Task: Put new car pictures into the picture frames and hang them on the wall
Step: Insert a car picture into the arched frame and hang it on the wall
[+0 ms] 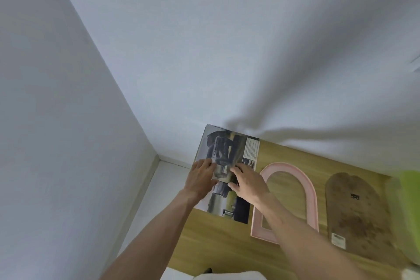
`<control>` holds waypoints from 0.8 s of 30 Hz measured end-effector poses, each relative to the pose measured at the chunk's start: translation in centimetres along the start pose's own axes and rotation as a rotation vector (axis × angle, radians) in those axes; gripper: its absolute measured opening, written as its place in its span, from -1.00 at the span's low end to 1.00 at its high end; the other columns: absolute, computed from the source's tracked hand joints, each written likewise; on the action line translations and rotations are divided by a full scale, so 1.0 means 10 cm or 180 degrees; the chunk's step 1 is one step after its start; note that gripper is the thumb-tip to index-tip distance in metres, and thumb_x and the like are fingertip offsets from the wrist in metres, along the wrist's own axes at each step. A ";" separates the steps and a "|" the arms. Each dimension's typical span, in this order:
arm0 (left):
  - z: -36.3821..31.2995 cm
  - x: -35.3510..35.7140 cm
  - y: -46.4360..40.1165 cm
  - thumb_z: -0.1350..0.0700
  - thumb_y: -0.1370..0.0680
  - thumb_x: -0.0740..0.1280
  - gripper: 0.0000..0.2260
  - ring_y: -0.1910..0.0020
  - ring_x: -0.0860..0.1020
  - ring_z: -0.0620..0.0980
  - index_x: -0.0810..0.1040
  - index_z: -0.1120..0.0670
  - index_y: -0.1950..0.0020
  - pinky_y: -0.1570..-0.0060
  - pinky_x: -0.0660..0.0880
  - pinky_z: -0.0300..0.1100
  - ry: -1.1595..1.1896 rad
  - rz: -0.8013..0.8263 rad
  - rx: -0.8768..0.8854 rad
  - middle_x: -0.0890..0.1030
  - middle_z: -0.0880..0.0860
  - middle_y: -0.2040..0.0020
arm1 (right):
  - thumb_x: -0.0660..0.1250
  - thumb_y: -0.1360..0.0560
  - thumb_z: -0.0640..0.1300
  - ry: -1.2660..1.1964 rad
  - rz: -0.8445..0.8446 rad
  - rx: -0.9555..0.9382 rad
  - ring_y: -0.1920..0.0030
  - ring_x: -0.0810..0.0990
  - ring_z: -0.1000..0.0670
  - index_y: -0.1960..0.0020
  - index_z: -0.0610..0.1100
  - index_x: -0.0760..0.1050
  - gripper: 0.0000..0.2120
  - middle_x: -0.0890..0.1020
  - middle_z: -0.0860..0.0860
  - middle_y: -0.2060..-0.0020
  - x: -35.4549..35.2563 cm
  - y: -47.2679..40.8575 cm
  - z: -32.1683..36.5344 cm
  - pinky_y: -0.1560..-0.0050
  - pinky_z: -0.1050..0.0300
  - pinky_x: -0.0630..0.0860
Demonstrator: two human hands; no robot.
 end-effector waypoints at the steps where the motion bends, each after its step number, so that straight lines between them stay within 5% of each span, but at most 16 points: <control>1: 0.00 0.00 0.00 -0.09 -0.59 0.28 -0.54 -0.46 0.25 0.04 0.39 0.06 -0.44 -0.46 0.11 -0.13 -0.0024 -0.0014 0.0058 0.35 0.04 -0.46 | 0.33 -0.57 0.01 0.0018 -0.0088 -0.0104 -0.25 0.53 -0.11 -0.34 -0.12 0.46 -0.61 0.54 -0.06 -0.26 0.01 0.00 0.00 -0.08 0.05 0.55; 5: 0.01 -0.01 0.01 -0.08 -0.59 0.27 -0.62 -0.41 0.30 0.05 0.51 0.06 -0.35 -0.43 0.15 -0.12 -0.0019 -0.0008 0.0214 0.41 0.04 -0.40 | 0.36 -0.51 -0.12 0.0051 -0.0496 -0.0323 0.15 0.63 -0.10 0.01 -0.12 0.61 -0.90 0.63 -0.01 0.12 -0.01 0.04 0.04 0.35 0.13 0.49; 8: 0.01 -0.06 0.00 -0.02 -0.63 0.22 -0.73 -0.33 0.37 0.01 0.60 0.04 -0.22 -0.38 0.19 -0.15 0.0020 -0.0059 0.0336 0.51 0.00 -0.29 | 0.44 -0.42 -0.17 0.0071 -0.0682 -0.0391 0.32 0.60 -0.05 0.09 -0.12 0.60 -0.92 0.62 0.01 0.24 -0.08 0.06 0.08 0.44 0.10 0.56; 19: -0.15 -0.79 -0.13 0.00 -0.59 0.33 -0.78 -0.18 0.51 -0.06 0.61 -0.01 -0.21 -0.25 0.44 -0.13 0.0858 -0.0630 0.0188 0.61 -0.06 -0.18 | 0.54 -0.38 -0.15 0.0040 -0.1703 -0.0626 0.35 0.64 0.07 0.03 -0.03 0.65 -0.81 0.67 0.10 0.23 -0.88 0.06 0.03 0.39 0.22 0.60; 24: -0.20 -1.37 -0.26 0.04 -0.47 0.49 -0.66 -0.10 0.54 -0.03 0.59 0.04 -0.22 -0.15 0.48 -0.12 0.1716 -0.1089 -0.0255 0.63 -0.03 -0.17 | 0.39 -0.53 -0.13 -0.0848 -0.2160 -0.0274 0.18 0.65 0.10 -0.16 0.00 0.59 -0.78 0.67 0.13 -0.03 -1.51 0.28 -0.22 0.22 0.21 0.56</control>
Point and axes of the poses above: each hand's wrist, its own y-axis away from the middle knuckle, its own x-axis out of the palm, z = x × y, the point moved 5 cm from there along -y, towards the middle knuckle
